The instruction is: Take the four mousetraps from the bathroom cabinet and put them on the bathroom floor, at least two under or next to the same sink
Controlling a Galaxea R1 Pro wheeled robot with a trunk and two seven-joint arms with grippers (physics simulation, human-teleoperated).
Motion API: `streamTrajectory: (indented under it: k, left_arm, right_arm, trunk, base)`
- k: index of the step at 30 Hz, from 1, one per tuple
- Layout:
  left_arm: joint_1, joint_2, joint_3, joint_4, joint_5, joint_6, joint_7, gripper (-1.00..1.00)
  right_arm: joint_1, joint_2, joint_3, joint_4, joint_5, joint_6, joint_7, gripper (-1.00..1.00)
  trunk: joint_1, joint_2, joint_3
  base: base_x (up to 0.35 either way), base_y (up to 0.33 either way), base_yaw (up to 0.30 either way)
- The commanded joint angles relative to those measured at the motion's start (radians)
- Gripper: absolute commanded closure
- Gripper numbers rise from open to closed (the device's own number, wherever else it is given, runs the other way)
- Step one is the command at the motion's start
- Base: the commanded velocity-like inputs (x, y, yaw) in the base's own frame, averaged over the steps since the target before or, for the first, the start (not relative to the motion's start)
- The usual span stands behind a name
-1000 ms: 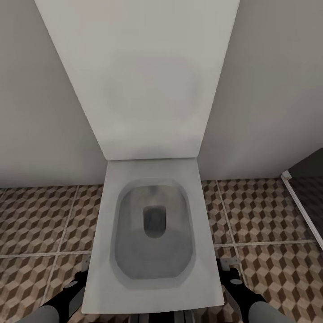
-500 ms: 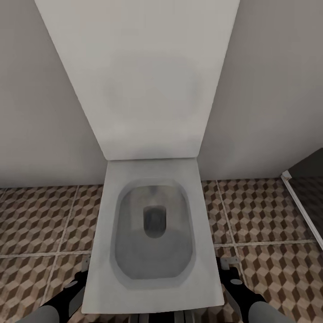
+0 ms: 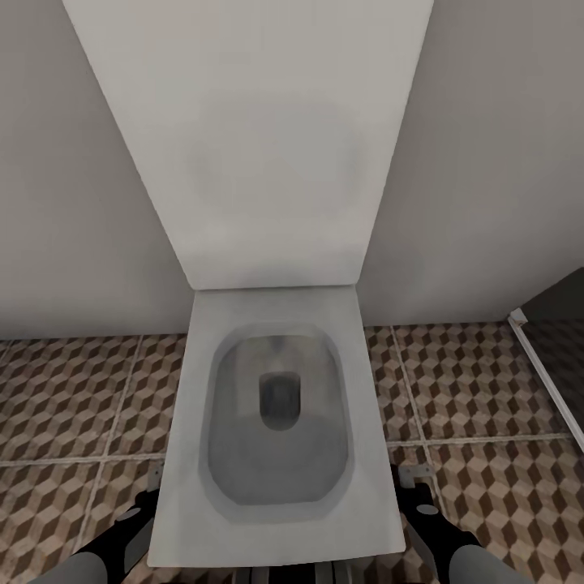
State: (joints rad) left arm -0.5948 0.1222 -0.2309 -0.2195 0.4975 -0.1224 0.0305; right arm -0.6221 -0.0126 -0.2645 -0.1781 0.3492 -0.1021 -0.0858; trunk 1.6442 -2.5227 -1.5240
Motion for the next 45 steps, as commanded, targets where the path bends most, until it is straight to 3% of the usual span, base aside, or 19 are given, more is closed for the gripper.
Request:
streamTrajectory:
  k: [1,29,45]
  left_arm:
    - [0.000,0.001,-0.008,0.000,0.007,-0.003,0.003,1.00]
    - [0.000,0.002,-0.008,0.000,0.006,-0.003,0.003,1.00]
    - [0.000,0.002,-0.008,0.000,0.006,-0.003,0.003,1.00]
  right_arm:
    - [-0.001,0.000,-0.007,0.002,0.009,-0.004,-0.001,1.00]
    - [-0.001,-0.017,-0.009,0.007,0.007,0.002,0.024,1.00]
    - [-0.001,-0.014,-0.009,0.010,0.008,0.008,0.024,1.00]
  trunk:
    - [0.000,0.000,0.000]
    - [0.000,0.000,0.000]
    - [0.000,0.000,0.000]
  base:
    - [0.000,0.000,0.000]
    - [0.000,0.000,0.000]
    - [0.000,0.000,0.000]
